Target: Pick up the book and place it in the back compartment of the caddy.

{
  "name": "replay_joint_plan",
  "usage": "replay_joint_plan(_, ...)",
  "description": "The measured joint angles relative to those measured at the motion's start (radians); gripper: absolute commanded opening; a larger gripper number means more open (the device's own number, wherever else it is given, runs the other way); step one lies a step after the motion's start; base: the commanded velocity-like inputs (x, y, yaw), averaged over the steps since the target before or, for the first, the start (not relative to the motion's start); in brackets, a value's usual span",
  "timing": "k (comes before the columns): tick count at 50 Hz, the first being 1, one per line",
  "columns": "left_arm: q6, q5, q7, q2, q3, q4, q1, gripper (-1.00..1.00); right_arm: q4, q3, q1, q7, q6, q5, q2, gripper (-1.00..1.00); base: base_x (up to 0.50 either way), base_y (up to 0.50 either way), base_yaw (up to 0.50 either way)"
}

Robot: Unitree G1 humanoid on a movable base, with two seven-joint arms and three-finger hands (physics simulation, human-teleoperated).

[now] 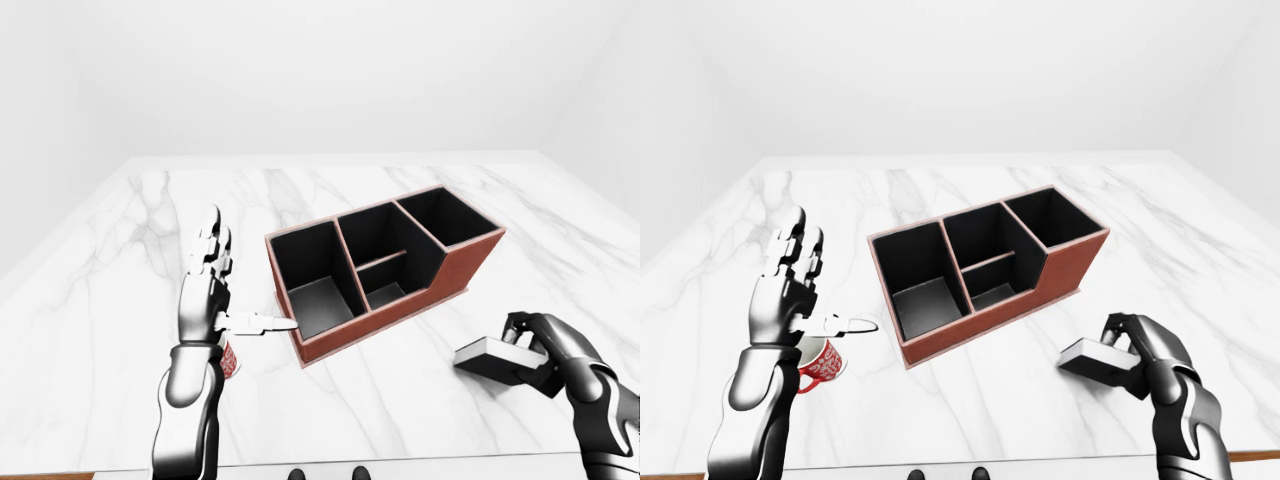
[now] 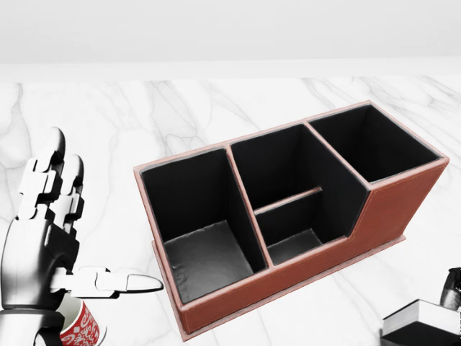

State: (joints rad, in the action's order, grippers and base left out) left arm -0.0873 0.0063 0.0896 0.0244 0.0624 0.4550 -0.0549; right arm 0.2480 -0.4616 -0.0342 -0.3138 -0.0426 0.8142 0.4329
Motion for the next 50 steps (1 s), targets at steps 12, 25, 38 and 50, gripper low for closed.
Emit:
replay_joint_plan(12,0.000,0.000,0.000,0.000,0.000,0.002,0.000,1.00,-0.010,0.002,-0.004,-0.014,0.001,0.001,-0.007,-1.00,0.00,0.00,0.00)
replay_joint_plan(25,0.000,0.000,0.000,0.000,0.000,0.002,0.000,1.00,-0.061,-0.009,-0.008,-0.034,0.024,-0.026,-0.018,-1.00,0.00,0.00,0.00)
replay_joint_plan(38,0.000,-0.002,0.000,0.001,0.003,0.002,0.002,1.00,-0.177,-0.016,-0.011,-0.075,0.058,-0.044,-0.051,-1.00,0.00,0.00,0.00)
replay_joint_plan(50,0.000,-0.005,-0.001,0.002,0.008,0.007,0.008,1.00,-0.300,-0.007,-0.005,-0.135,0.089,-0.030,-0.082,-1.00,0.00,0.00,0.00)
